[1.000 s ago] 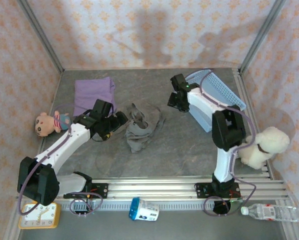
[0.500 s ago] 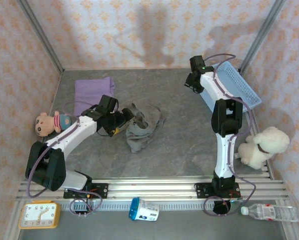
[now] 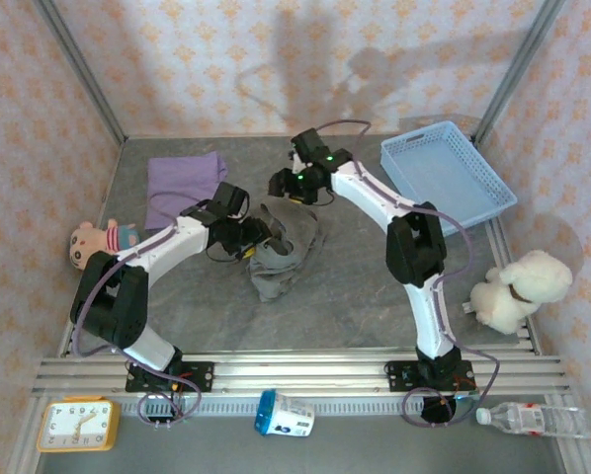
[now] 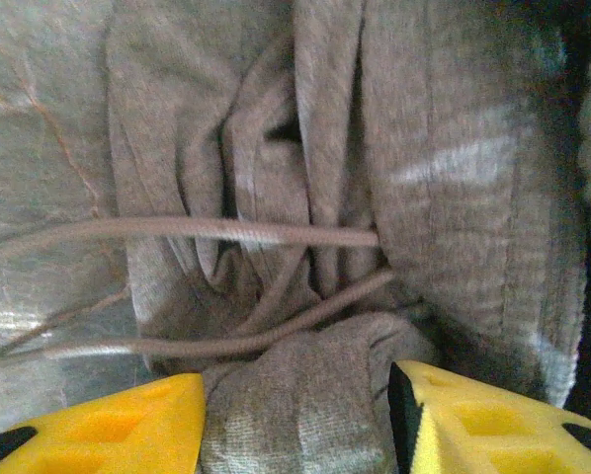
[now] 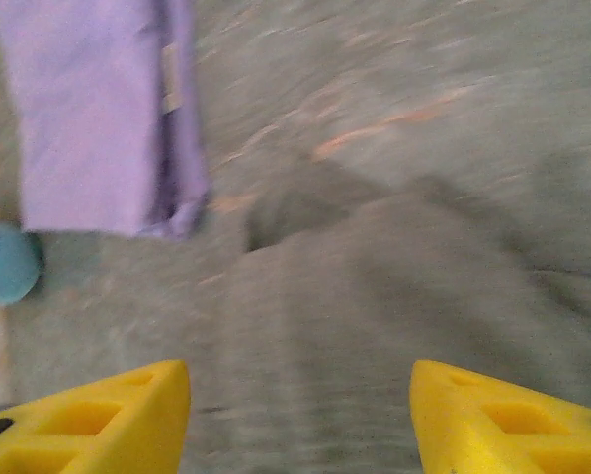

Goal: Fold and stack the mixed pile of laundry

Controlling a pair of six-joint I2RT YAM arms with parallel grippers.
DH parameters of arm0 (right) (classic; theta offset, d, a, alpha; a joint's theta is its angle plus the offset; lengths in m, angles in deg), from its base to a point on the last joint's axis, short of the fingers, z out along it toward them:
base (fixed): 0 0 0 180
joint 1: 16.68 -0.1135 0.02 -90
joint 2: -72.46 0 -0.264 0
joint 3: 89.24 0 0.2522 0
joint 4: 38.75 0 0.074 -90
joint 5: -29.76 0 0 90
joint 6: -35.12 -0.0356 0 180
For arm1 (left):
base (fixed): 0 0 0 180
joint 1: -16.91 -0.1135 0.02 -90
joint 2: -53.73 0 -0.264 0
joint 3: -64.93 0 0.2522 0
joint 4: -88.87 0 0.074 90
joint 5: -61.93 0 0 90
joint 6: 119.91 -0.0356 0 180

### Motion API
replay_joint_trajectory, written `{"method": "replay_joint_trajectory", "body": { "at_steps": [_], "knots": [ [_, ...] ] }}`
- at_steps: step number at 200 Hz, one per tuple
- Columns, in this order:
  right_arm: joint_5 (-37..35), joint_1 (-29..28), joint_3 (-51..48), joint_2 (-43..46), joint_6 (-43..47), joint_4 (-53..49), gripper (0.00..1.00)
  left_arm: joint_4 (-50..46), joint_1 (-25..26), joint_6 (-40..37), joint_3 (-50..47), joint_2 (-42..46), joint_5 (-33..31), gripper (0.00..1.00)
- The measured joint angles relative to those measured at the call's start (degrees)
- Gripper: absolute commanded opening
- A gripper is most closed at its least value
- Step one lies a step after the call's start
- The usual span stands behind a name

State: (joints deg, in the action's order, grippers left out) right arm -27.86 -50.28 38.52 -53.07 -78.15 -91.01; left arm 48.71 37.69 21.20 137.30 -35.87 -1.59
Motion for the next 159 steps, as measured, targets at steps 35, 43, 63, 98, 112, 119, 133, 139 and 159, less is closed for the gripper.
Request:
{"method": "replay_joint_trajectory", "body": {
  "at_steps": [35, 43, 63, 98, 112, 119, 133, 139, 159],
  "knots": [
    [0.7, -1.8, 5.4, -4.1, 0.6, -1.2, 0.64, -0.8, 0.6, -1.5, -4.6, 3.1, 0.3, 0.3],
    [-0.3, -2.0, 7.1, -5.6, 0.9, -2.4, 0.63, -1.3, 0.6, -1.7, -5.9, 4.2, 0.2, 0.29],
    [-3.5, -2.4, 9.3, -8.5, 1.1, -5.2, 0.63, -2.2, 0.6, -1.7, -8.2, 6.6, 0.1, 0.26],
    [-6.5, -3.3, 9.6, -10.7, 2.0, -8.8, 0.55, -2.7, 0.6, -1.7, -8.9, 7.6, -0.2, 0.21],
    [-8.0, -3.7, 9.6, -10.7, 2.5, -9.7, 0.26, -2.9, 0.6, -1.9, -8.8, 7.6, -0.3, 0.09],
    [-9.1, -3.9, 9.6, -10.7, 2.7, -10.2, 0.17, -3.0, 0.6, -2.0, -8.8, 7.6, -0.5, 0.03],
    [-11.1, -4.1, 9.6, -10.7, 2.4, -11.3, 0.03, -3.6, 0.6, -2.1, -8.6, 7.4, -0.9, 0.0],
    [-11.7, -4.2, 9.5, -10.7, 2.4, -11.4, 0.0, -3.9, 0.6, -1.8, -8.4, 7.2, -1.1, 0.0],
    [-12.1, -3.6, 9.3, -10.4, 1.6, -11.5, 0.0, -5.3, 0.6, -1.7, -6.4, 5.6, -2.0, 0.0]
  ]
}}
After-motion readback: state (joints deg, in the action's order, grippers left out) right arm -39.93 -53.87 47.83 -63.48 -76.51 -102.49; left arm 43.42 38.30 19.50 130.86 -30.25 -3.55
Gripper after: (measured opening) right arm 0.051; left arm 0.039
